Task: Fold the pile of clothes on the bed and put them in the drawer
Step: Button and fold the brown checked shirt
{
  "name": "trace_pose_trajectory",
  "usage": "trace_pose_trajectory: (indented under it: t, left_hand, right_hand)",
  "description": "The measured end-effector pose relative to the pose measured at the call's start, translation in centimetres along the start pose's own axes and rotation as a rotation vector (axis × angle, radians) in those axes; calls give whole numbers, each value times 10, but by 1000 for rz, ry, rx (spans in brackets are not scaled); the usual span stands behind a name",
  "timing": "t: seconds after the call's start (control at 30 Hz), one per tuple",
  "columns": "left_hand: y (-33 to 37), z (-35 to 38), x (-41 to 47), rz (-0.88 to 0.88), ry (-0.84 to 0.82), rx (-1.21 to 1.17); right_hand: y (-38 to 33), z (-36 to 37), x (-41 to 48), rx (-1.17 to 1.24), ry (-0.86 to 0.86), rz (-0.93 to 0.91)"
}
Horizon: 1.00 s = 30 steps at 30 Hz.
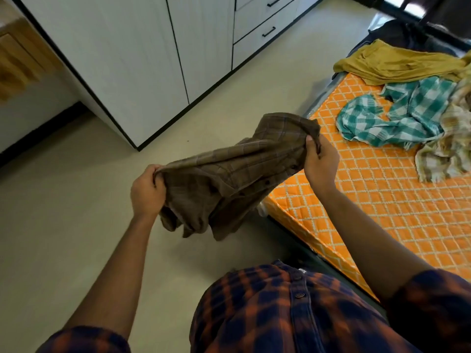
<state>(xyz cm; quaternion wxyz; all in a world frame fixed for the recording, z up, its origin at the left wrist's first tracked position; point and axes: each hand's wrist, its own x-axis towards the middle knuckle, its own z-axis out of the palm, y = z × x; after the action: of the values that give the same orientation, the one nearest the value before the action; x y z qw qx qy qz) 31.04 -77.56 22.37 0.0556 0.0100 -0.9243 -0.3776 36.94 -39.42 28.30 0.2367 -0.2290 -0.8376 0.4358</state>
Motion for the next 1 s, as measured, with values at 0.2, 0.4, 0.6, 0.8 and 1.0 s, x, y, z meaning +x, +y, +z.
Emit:
trace_pose_trajectory:
  t: [0.2,0.4,0.6,0.8,1.0]
  left_hand:
    - [-49,-42,-30,-35,93,193]
    - [16,-43,-54,-286,352,-286]
    - [84,-13,-45,92,90,-217]
    - [146,42,-49,381,-136,-207]
    - [231,127,-42,404,-293,-163]
  right_hand:
    - [1,30,-32,383,-85,459]
    - [-10,13,-47,736,-87,624]
    - [11,-62,-46,1058,291,701]
    - [56,-166,-67,1062,612,620]
    - [100,-245,-60,1025,867,564]
